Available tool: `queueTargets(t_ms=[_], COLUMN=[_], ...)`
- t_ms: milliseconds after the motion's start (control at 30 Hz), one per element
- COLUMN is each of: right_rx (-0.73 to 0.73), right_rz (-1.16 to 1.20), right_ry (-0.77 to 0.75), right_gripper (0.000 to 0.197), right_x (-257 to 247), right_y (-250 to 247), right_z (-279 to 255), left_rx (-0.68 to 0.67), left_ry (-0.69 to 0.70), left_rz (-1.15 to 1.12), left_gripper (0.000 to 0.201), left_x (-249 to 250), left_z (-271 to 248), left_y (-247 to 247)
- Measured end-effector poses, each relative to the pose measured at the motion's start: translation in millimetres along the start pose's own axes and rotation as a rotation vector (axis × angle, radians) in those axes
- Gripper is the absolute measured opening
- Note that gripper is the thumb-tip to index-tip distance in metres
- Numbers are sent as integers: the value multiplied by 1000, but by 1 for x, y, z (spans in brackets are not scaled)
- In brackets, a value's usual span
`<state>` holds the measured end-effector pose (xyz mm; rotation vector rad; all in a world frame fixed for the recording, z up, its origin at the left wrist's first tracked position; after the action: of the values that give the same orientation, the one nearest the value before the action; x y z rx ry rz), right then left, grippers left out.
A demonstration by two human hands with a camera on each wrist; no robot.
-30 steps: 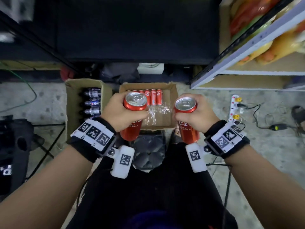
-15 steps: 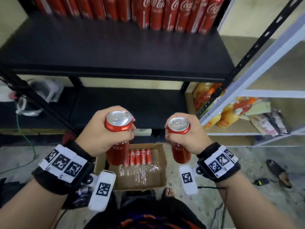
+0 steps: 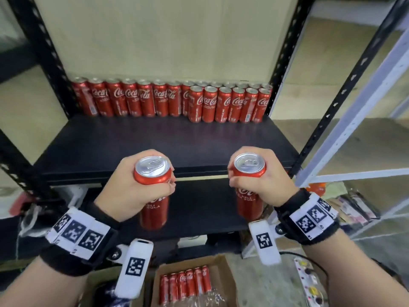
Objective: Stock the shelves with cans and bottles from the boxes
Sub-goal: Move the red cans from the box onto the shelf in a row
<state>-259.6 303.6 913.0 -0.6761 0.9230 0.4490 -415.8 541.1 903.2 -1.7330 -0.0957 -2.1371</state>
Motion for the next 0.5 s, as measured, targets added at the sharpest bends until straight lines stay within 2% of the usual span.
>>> queueTargets(t_ms=[267, 500], right_rx=[84, 98], right_rz=[7, 80], right_ry=[-66, -72], right_gripper=[20, 23], right_x=[-25, 0], right_y=[40, 50], right_z=[63, 110], left_rx=[25, 75], left_ry=[60, 87], left_rz=[-28, -21], left_gripper=[34, 36], left_x=[16, 13], left_z=[25, 64], left_y=[-76, -88])
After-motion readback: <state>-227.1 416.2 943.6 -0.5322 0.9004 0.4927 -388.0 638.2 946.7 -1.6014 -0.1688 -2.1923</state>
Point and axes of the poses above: each hand's wrist, its own z-axis towards the middle knuckle, its own y-axis out of the palm, x = y × z, the point moved 1 cm from there along z, towards the middle knuckle, and after that the axes turned 5 degrees about -y, right-handed, at the moved point
